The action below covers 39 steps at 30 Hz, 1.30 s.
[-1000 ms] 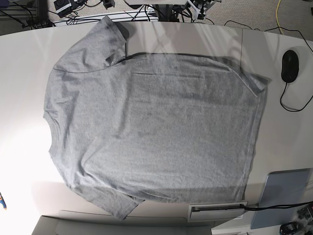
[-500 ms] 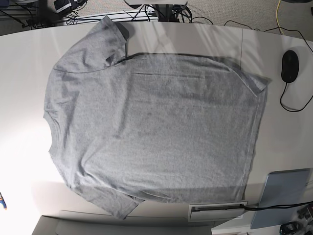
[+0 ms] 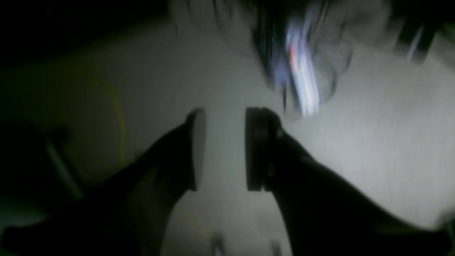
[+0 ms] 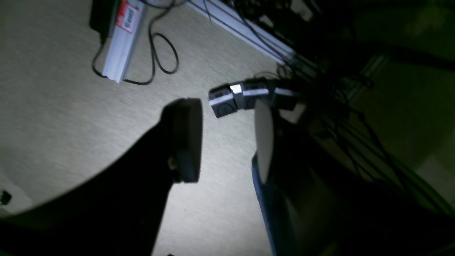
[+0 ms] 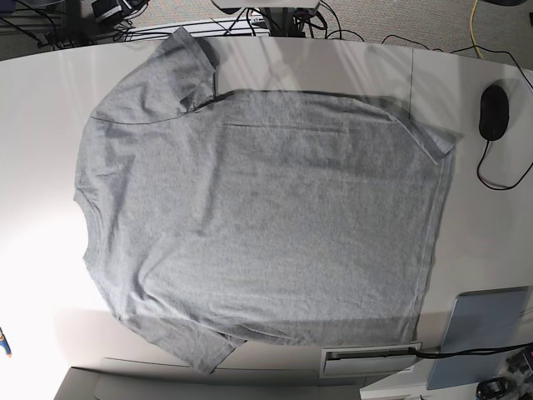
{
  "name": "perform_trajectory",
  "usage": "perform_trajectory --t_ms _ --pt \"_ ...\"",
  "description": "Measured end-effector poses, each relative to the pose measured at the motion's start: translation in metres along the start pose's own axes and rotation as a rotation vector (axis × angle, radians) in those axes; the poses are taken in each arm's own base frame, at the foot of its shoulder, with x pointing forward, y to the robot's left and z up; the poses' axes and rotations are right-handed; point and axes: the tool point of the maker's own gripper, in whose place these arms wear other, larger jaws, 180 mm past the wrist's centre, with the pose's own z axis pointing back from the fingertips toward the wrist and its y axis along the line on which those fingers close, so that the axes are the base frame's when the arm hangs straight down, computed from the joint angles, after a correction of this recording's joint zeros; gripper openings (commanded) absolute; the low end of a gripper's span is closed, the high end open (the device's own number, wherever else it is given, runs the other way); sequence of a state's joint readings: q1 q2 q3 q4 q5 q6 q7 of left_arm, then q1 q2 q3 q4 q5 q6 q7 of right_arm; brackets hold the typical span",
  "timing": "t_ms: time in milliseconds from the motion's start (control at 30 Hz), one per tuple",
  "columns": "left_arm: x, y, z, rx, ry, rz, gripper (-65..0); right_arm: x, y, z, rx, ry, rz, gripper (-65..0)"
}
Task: Fold the T-shirt properly
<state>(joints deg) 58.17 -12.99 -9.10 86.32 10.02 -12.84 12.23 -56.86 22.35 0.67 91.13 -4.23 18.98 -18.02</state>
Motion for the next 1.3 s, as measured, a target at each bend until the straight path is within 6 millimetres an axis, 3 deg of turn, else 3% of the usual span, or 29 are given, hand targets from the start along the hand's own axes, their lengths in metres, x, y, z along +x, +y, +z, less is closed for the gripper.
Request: perform_trajectory --t_ms 67,200,433,567,767,933,1067,1300 --pt "-0.007 -0.003 0.005 -0.017 0.011 -0.013 -46.7 0.002 -0.001 0.0 -0.002 -0.005 0.002 -40.5" --pt "0.017 0.01 0.004 0.007 -0.059 -0.035 -46.7 0.002 -0.001 0.001 -0.003 -0.006 0.003 -40.5" --pt "0.001 0.021 0.007 0.016 0.004 -0.066 -46.7 -0.004 -0.005 0.001 -0.026 0.028 0.027 -40.5" --pt "-0.011 0.039 0.009 0.062 0.071 -0.087 -46.7 -0.005 -0.005 0.001 -0.029 0.034 0.027 -40.5" --pt "-0.006 0.074 0.02 0.18 0.063 -0.153 -46.7 -0.009 -0.011 0.021 -0.124 0.056 0.131 -40.5" --pt "0.032 0.095 0.049 0.293 -0.034 -0.293 -46.7 0.022 -0.026 0.053 -0.277 -0.017 0.241 -40.5" --pt "0.079 0.11 0.081 0.396 -0.15 -0.418 -46.7 0.053 -0.034 0.08 -0.345 -0.089 0.315 -40.5" --pt "0.163 0.115 0.123 0.458 -0.359 -0.634 -46.7 0.114 -0.055 0.123 -0.488 -0.182 0.524 -40.5"
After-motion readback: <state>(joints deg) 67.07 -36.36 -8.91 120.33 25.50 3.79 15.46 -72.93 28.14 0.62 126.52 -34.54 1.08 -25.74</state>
